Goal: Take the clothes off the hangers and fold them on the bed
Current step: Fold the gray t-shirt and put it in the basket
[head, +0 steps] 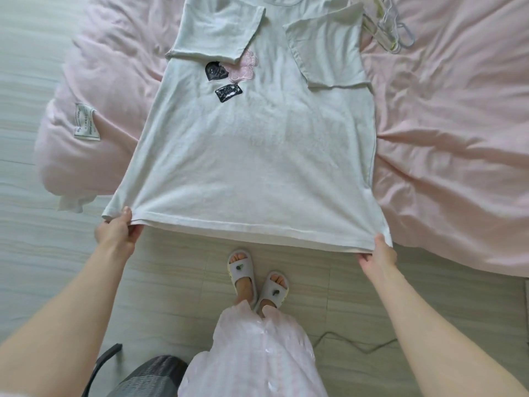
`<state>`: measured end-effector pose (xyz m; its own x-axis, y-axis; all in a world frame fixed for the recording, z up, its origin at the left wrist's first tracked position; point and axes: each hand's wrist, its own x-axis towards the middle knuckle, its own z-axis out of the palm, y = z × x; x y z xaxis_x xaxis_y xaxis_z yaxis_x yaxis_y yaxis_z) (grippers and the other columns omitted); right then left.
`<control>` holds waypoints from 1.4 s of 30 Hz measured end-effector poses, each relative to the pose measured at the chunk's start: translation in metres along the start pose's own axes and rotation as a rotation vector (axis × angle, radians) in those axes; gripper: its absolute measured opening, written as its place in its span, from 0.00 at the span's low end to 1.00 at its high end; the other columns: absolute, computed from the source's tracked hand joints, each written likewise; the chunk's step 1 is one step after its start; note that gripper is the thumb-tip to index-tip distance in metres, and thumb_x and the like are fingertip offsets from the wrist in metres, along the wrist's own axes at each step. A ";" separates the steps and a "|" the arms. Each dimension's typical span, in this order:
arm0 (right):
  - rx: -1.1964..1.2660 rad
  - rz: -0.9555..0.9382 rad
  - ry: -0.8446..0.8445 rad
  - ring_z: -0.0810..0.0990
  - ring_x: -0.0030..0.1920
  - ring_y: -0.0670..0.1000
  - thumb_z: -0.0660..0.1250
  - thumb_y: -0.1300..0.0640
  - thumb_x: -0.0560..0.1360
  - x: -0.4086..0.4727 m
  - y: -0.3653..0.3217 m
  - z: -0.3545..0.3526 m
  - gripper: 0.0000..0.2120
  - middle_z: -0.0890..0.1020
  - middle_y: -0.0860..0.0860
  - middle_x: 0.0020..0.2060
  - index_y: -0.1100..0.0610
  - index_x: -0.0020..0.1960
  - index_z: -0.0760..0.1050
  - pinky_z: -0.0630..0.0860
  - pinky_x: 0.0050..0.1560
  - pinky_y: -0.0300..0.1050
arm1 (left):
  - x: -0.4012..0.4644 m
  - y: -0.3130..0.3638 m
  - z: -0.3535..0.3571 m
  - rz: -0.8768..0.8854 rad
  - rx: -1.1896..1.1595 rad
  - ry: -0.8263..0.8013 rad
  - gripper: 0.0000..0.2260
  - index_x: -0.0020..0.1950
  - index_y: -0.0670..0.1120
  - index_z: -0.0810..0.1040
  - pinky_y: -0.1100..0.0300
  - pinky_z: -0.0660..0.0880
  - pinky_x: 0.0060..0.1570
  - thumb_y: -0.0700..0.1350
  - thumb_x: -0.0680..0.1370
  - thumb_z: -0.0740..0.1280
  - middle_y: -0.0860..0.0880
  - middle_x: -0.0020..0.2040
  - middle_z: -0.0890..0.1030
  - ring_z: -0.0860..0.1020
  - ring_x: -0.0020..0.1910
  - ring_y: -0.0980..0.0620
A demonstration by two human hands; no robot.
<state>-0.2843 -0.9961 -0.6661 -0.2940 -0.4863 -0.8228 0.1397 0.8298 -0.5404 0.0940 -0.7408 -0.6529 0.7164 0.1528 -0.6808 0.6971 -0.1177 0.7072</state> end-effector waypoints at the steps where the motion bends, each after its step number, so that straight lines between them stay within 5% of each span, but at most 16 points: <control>1: 0.003 -0.029 0.018 0.78 0.42 0.52 0.57 0.57 0.81 -0.007 -0.005 0.000 0.17 0.75 0.57 0.60 0.59 0.69 0.65 0.80 0.33 0.44 | -0.007 0.006 0.002 0.022 -0.003 0.012 0.13 0.63 0.41 0.73 0.58 0.79 0.42 0.38 0.78 0.65 0.52 0.41 0.76 0.77 0.39 0.57; 3: -0.032 -0.082 0.061 0.77 0.40 0.51 0.53 0.54 0.82 -0.019 -0.017 0.002 0.18 0.75 0.56 0.57 0.58 0.69 0.64 0.76 0.24 0.39 | -0.018 0.018 0.005 0.053 -0.030 0.030 0.12 0.62 0.43 0.72 0.57 0.79 0.42 0.38 0.79 0.65 0.51 0.42 0.76 0.76 0.37 0.57; 8: -0.049 -0.170 0.084 0.77 0.49 0.56 0.52 0.52 0.82 -0.048 -0.054 0.009 0.18 0.76 0.57 0.57 0.59 0.67 0.68 0.78 0.39 0.51 | -0.036 0.051 0.010 0.089 -0.130 -0.017 0.05 0.53 0.44 0.72 0.61 0.79 0.34 0.36 0.80 0.61 0.50 0.41 0.75 0.76 0.38 0.55; 14: 0.064 -0.200 0.063 0.77 0.48 0.56 0.52 0.53 0.81 -0.088 -0.109 0.030 0.18 0.75 0.57 0.59 0.58 0.67 0.68 0.75 0.31 0.48 | -0.061 0.128 0.049 0.039 -0.328 -0.137 0.07 0.44 0.42 0.70 0.60 0.80 0.30 0.32 0.79 0.60 0.45 0.42 0.74 0.76 0.38 0.52; 20: 0.238 -0.229 0.046 0.74 0.34 0.51 0.53 0.55 0.81 -0.116 -0.186 0.083 0.11 0.75 0.57 0.47 0.58 0.59 0.68 0.75 0.21 0.40 | -0.065 0.215 0.112 0.083 -0.410 -0.191 0.11 0.52 0.39 0.68 0.57 0.80 0.30 0.30 0.75 0.66 0.41 0.59 0.74 0.77 0.51 0.45; 27: 0.336 -0.293 -0.044 0.77 0.30 0.51 0.53 0.57 0.82 -0.122 -0.255 0.145 0.13 0.72 0.56 0.38 0.60 0.65 0.64 0.80 0.29 0.44 | -0.081 0.273 0.187 0.087 -0.483 -0.253 0.18 0.62 0.37 0.65 0.55 0.80 0.33 0.28 0.75 0.64 0.50 0.45 0.69 0.77 0.44 0.46; 32: 0.362 -0.281 -0.058 0.77 0.19 0.50 0.54 0.59 0.81 -0.095 -0.291 0.189 0.10 0.75 0.61 0.46 0.62 0.60 0.65 0.76 0.21 0.41 | -0.052 0.299 0.234 0.049 -0.478 -0.206 0.24 0.68 0.37 0.64 0.51 0.81 0.34 0.28 0.74 0.65 0.45 0.64 0.71 0.78 0.51 0.40; 35: 0.364 -0.253 -0.086 0.79 0.29 0.53 0.54 0.61 0.81 -0.070 -0.315 0.224 0.09 0.75 0.60 0.41 0.62 0.60 0.65 0.77 0.21 0.42 | -0.020 0.311 0.268 0.049 -0.422 -0.180 0.16 0.59 0.37 0.69 0.52 0.81 0.33 0.29 0.73 0.66 0.40 0.63 0.74 0.80 0.47 0.42; 37: 0.342 -0.231 -0.098 0.79 0.23 0.52 0.53 0.64 0.80 -0.058 -0.331 0.248 0.06 0.74 0.59 0.37 0.62 0.54 0.66 0.76 0.20 0.41 | 0.003 0.317 0.288 0.032 -0.396 -0.168 0.14 0.55 0.37 0.71 0.55 0.81 0.31 0.29 0.72 0.67 0.40 0.62 0.76 0.80 0.45 0.44; 42: 0.307 -0.166 -0.138 0.77 0.19 0.50 0.56 0.68 0.78 -0.022 -0.368 0.312 0.05 0.76 0.59 0.36 0.65 0.45 0.70 0.76 0.22 0.41 | 0.056 0.332 0.342 -0.033 -0.423 -0.147 0.17 0.64 0.35 0.72 0.60 0.79 0.30 0.32 0.75 0.64 0.40 0.59 0.79 0.82 0.39 0.46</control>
<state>-0.0344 -1.3764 -0.5044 -0.2095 -0.6566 -0.7246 0.3841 0.6262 -0.6785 0.3750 -1.1071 -0.5212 0.7115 0.0055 -0.7027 0.6690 0.3008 0.6797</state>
